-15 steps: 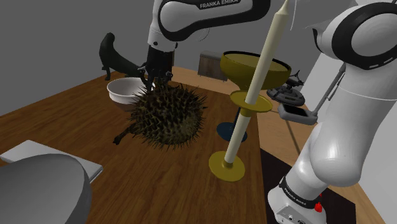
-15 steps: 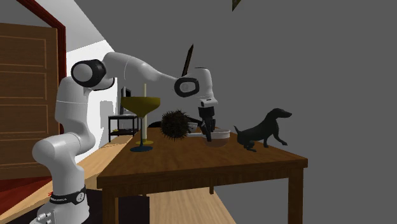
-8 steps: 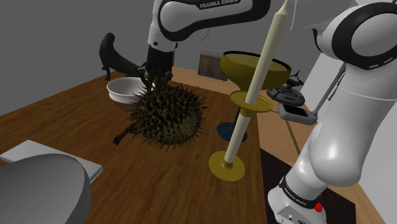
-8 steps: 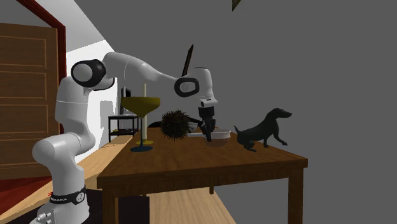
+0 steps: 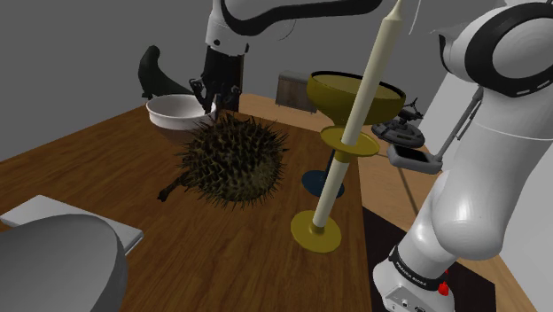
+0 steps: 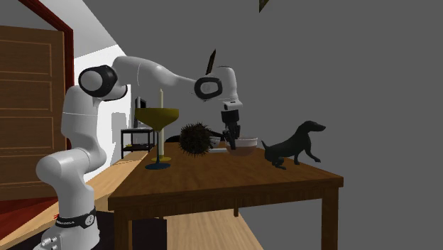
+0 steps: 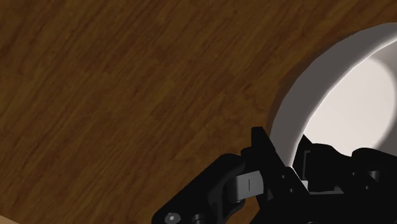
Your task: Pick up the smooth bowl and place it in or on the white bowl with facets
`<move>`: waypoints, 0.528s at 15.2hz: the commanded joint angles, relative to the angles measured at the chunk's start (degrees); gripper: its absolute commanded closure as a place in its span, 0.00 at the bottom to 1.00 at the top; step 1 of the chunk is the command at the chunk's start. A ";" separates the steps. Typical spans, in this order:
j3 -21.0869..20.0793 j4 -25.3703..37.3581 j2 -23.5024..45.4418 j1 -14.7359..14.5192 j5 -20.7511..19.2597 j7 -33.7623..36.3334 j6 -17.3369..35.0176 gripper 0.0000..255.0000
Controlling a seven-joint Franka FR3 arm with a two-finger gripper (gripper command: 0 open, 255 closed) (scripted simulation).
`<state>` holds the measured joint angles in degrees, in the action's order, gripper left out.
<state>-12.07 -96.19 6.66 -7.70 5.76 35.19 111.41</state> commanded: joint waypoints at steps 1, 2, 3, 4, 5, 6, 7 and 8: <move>0.01 1.75 0.16 0.00 -0.09 0.17 -1.56 1.00; 0.01 2.55 0.19 0.00 -0.12 0.25 -2.33 1.00; 0.01 3.37 0.23 -0.01 -0.16 0.34 -3.11 1.00; 0.01 4.20 0.28 -0.01 -0.19 0.43 -3.89 1.00; 0.00 5.06 0.35 -0.02 -0.23 0.52 -4.67 1.00; 0.00 5.94 0.43 -0.03 -0.28 0.61 -5.46 1.00; 0.00 6.83 0.53 -0.04 -0.32 0.71 -6.26 1.00; -0.01 7.75 0.64 -0.06 -0.37 0.80 -7.06 1.00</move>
<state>-12.10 -89.54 7.09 -7.77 5.45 35.95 105.22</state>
